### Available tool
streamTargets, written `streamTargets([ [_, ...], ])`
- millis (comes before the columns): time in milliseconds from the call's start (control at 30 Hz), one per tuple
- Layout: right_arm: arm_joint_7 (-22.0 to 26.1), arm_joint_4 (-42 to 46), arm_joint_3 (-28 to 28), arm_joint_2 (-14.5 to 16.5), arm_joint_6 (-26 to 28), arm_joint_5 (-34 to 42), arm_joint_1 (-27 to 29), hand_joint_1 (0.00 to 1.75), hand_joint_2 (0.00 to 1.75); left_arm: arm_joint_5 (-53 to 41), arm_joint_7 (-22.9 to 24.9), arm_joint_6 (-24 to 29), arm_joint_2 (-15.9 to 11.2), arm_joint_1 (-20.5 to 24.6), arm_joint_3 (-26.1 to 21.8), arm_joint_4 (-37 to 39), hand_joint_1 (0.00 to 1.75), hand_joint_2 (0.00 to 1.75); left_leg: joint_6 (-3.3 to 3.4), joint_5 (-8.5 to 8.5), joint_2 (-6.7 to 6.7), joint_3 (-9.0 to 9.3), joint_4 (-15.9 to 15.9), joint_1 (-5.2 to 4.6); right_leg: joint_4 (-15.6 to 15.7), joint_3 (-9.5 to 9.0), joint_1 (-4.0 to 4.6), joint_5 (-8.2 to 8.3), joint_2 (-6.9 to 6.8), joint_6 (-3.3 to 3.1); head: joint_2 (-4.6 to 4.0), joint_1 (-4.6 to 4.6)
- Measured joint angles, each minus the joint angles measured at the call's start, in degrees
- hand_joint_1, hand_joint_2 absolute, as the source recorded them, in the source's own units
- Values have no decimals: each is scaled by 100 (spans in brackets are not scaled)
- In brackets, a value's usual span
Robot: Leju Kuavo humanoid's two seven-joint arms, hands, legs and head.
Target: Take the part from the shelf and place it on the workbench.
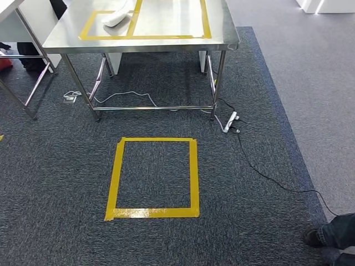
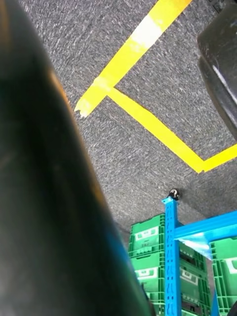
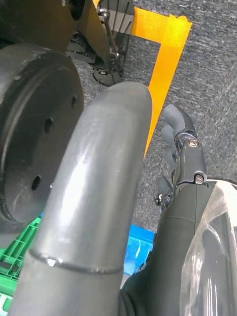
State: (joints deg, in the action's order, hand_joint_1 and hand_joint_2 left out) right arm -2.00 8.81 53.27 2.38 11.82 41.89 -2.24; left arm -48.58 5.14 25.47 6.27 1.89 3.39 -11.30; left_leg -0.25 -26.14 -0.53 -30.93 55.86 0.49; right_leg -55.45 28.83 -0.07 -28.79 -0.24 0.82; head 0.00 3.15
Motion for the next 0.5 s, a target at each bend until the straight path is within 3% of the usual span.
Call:
streamTargets([
  [167,-1,0,28,0,27,-47,-1,0,0,-5,3,-1,-2,0,0,0,0,0,47,-27,2,-43,64,-9,-9,14,-9,2,-1,28,0,-1],
  [300,3,0,34,0,44,-60,-7,0,0,-6,4,0,2,-1,1,0,0,0,121,14,21,-58,11,-1,4,9,-9,0,-34,93,0,-1],
  [333,4,0,35,0,59,-65,-8,0,0,-7,4,2,5,1,1,0,0,0,149,51,36,-52,-34,19,-65,48,-9,-74,-30,114,0,9],
  [400,5,0,38,0,85,-75,-11,0,0,-9,4,5,11,1,2,0,0,0,181,118,71,-67,-97,57,-579,297,-27,-425,-5,160,0,39],
  [467,4,0,42,0,99,-78,-8,0,0,-11,4,5,21,-15,2,1,0,0,173,149,120,-120,-97,68,-1390,660,-60,-818,8,213,1,60],
  [500,2,0,45,0,102,-78,-1,0,0,-9,4,3,26,-27,2,2,0,0,156,160,154,-140,-93,73,-1638,762,-79,-886,10,237,1,61],
])
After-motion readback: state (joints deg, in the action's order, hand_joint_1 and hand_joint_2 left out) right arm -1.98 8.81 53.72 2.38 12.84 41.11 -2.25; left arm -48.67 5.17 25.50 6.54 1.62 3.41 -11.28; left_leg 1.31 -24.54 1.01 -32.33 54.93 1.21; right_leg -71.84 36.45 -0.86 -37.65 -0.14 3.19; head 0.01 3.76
